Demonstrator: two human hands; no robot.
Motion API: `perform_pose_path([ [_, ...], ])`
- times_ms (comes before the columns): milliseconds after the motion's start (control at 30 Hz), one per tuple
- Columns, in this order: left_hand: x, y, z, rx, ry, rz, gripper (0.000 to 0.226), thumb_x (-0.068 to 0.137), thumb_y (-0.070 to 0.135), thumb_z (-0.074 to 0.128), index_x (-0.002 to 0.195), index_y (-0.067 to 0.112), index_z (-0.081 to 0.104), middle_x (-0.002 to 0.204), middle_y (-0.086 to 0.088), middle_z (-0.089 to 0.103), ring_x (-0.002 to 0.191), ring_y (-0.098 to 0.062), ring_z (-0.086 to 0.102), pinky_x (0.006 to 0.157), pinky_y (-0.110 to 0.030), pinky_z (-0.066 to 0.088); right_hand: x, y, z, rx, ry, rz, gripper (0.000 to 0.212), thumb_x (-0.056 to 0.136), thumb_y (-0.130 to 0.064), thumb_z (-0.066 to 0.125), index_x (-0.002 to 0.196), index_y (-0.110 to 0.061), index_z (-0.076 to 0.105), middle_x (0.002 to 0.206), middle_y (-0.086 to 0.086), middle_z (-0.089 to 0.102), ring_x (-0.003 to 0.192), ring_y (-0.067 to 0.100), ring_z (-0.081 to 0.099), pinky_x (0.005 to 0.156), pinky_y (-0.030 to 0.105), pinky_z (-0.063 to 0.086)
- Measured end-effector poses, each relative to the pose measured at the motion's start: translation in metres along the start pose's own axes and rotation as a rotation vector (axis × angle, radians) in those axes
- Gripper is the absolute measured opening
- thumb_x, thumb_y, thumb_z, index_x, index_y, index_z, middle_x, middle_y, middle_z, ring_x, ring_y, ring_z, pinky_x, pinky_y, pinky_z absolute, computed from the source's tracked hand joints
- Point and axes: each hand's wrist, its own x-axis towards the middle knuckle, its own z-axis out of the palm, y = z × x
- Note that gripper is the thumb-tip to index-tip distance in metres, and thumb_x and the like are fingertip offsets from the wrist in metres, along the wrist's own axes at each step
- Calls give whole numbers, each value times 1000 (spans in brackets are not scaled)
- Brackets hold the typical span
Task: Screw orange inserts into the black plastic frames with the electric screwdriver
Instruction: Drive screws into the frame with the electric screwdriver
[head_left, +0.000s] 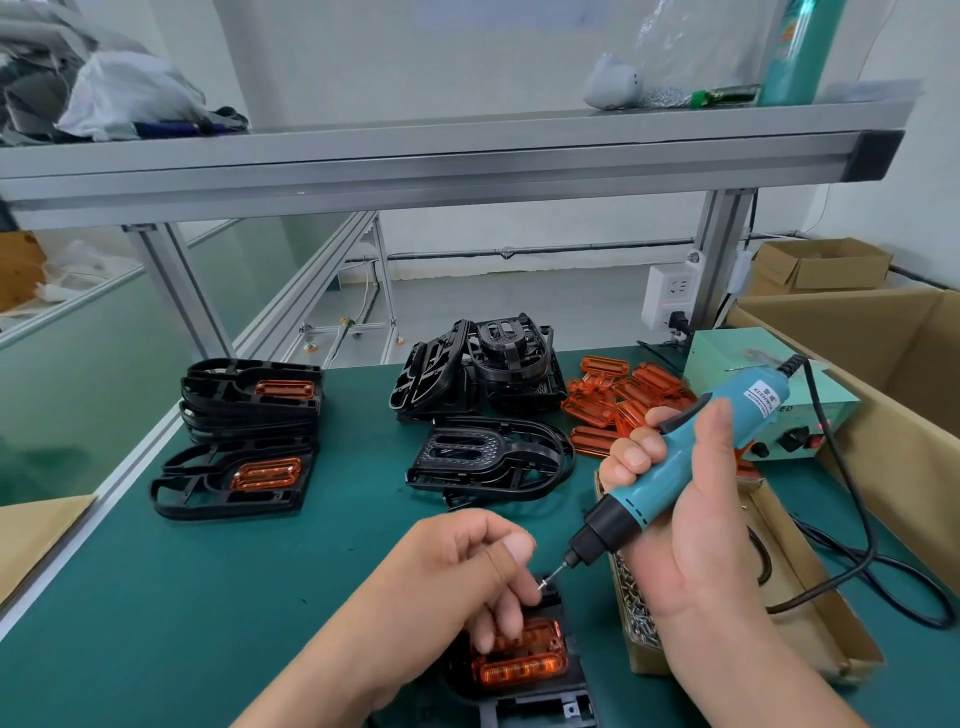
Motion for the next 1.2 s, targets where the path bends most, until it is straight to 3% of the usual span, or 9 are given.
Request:
perform_pose_path([
  [133,3,0,-17,176,166,55,16,93,43,63,99,35,75,81,-1,75,57,-10,50,53,-19,42,3,-3,-2,7,0,-6,47,93,-62,69,100,-15,61,76,-3,47,64,10,48,60,23,50],
  [233,2,-2,-32,368,254,92,15,94,45,66,97,34,75,65,12,62,55,-2,47,53,-15,41,4,-4,-2,-7,1,-2,49,91,-62,71,101,-15,60,77,-3,47,64,10,47,60,24,50],
  [400,-2,1,-34,593,205,30,28,77,63,68,98,45,73,56,15,47,51,-3,41,53,-20,35,3,-3,-4,-48,-9,6,43,95,-59,69,98,-16,62,75,-3,48,63,10,49,58,23,50],
  [467,-5,1,-31,721,176,5,40,71,73,65,104,52,70,60,22,52,54,0,48,53,-18,33,3,-2,-4,-79,-11,11,41,99,-58,65,97,-17,62,74,-3,48,62,10,49,58,23,49],
  [533,-7,1,-27,872,167,14,55,68,82,60,116,55,67,80,32,61,77,9,58,64,-15,39,2,-1,-3,-104,-15,11,39,101,-56,62,96,-17,61,73,-3,48,61,10,49,57,23,48],
  [633,-6,1,-22,1035,167,56,60,76,80,63,128,49,64,114,30,62,109,4,58,83,-19,43,2,0,-3,-130,-30,21,37,101,-54,63,96,-18,62,73,-3,48,60,10,49,56,23,48],
  [767,-6,2,-14,1128,128,53,64,78,80,63,131,44,63,112,25,58,103,0,57,86,-25,47,1,1,-3,-196,-63,54,37,97,-53,69,95,-17,61,71,-2,48,58,11,48,54,23,47],
  [933,-3,-1,-9,1186,120,-7,60,77,78,68,126,43,60,100,23,51,89,-3,50,74,-26,40,0,2,-1,-251,-87,88,34,99,-49,68,95,-16,63,70,0,47,57,12,47,52,25,46],
  [1200,0,-5,-7,1167,139,-36,50,78,75,72,114,43,57,103,22,52,83,-1,48,70,-25,37,-7,1,3,-341,-167,104,34,95,-47,69,96,-14,60,69,2,46,55,14,47,50,26,44],
])
